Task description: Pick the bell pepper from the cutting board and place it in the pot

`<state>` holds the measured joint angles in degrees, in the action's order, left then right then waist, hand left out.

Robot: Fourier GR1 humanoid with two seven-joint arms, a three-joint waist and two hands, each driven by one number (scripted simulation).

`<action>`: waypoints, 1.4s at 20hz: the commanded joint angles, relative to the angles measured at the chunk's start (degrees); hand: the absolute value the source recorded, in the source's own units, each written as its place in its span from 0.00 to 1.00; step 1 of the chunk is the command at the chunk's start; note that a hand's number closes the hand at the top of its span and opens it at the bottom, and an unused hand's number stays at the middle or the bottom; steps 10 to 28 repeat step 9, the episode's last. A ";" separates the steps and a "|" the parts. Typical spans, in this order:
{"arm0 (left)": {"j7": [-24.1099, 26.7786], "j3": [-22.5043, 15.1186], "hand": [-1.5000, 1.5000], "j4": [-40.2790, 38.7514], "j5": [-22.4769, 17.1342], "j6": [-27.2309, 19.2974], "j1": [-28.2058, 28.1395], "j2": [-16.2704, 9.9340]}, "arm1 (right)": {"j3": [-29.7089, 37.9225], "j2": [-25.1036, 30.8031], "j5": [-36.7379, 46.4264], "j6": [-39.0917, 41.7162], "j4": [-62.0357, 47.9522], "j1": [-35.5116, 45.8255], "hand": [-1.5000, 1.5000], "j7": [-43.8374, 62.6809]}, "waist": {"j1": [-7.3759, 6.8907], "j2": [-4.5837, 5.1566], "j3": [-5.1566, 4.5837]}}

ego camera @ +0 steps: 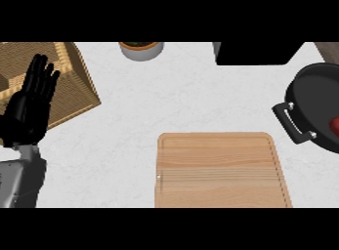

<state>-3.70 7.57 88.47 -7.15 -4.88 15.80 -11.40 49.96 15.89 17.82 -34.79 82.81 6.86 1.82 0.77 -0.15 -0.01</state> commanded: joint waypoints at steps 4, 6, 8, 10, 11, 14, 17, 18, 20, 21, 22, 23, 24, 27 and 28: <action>1.38 -1.69 0.50 -2.36 2.57 -2.02 2.36 2.27 | 5.62 -2.43 -12.03 5.93 5.00 -11.38 0.00 -7.00 | 0.00 0.09 0.02; 4.93 -0.06 0.50 -6.68 1.24 -0.03 2.56 1.84 | 6.32 -0.90 -12.35 7.86 8.35 -13.80 0.00 -3.56 | -0.04 0.13 -0.01; -0.11 1.09 0.50 -0.45 -1.46 2.30 -0.34 -0.35 | 7.00 -1.77 -13.51 7.61 8.41 -14.99 0.00 -5.61 | -0.50 0.08 0.01; 0.36 0.89 0.50 -0.12 0.10 0.52 0.46 -0.10 | 9.10 -0.43 -15.84 9.33 4.80 -16.00 0.00 -8.31 | -0.43 0.08 0.02; 0.36 0.89 0.50 -0.12 0.10 0.52 0.46 -0.10 | 9.10 -0.43 -15.84 9.33 4.80 -16.00 0.00 -8.31 | -0.43 0.08 0.02; 0.36 0.89 0.50 -0.12 0.10 0.52 0.46 -0.10 | 9.10 -0.43 -15.84 9.33 4.80 -16.00 0.00 -8.31 | -0.43 0.08 0.02; 0.36 0.89 0.50 -0.12 0.10 0.52 0.46 -0.10 | 9.10 -0.43 -15.84 9.33 4.80 -16.00 0.00 -8.31 | -0.43 0.08 0.02; 0.36 0.89 0.50 -0.12 0.10 0.52 0.46 -0.10 | 9.10 -0.43 -15.84 9.33 4.80 -16.00 0.00 -8.31 | -0.43 0.08 0.02; 0.36 0.89 0.50 -0.12 0.10 0.52 0.46 -0.10 | 9.10 -0.43 -15.84 9.33 4.80 -16.00 0.00 -8.31 | -0.43 0.08 0.02; 0.36 0.89 0.50 -0.12 0.10 0.52 0.46 -0.10 | 9.10 -0.43 -15.84 9.33 4.80 -16.00 0.00 -8.31 | -0.43 0.08 0.02; 0.36 0.89 0.50 -0.12 0.10 0.52 0.46 -0.10 | 9.10 -0.43 -15.84 9.33 4.80 -16.00 0.00 -8.31 | -0.43 0.08 0.02; 0.36 0.89 0.50 -0.12 0.10 0.52 0.46 -0.10 | 9.10 -0.43 -15.84 9.33 4.80 -16.00 0.00 -8.31 | -0.43 0.08 0.02; 0.36 0.89 0.50 -0.12 0.10 0.52 0.46 -0.10 | 9.10 -0.43 -15.84 9.33 4.80 -16.00 0.00 -8.31 | -0.43 0.08 0.02; 0.36 0.89 0.50 -0.12 0.10 0.52 0.46 -0.10 | 9.10 -0.43 -15.84 9.33 4.80 -16.00 0.00 -8.31 | -0.43 0.08 0.02; 0.36 0.89 0.50 -0.12 0.10 0.52 0.46 -0.10 | 9.10 -0.43 -15.84 9.33 4.80 -16.00 0.00 -8.31 | -0.43 0.08 0.02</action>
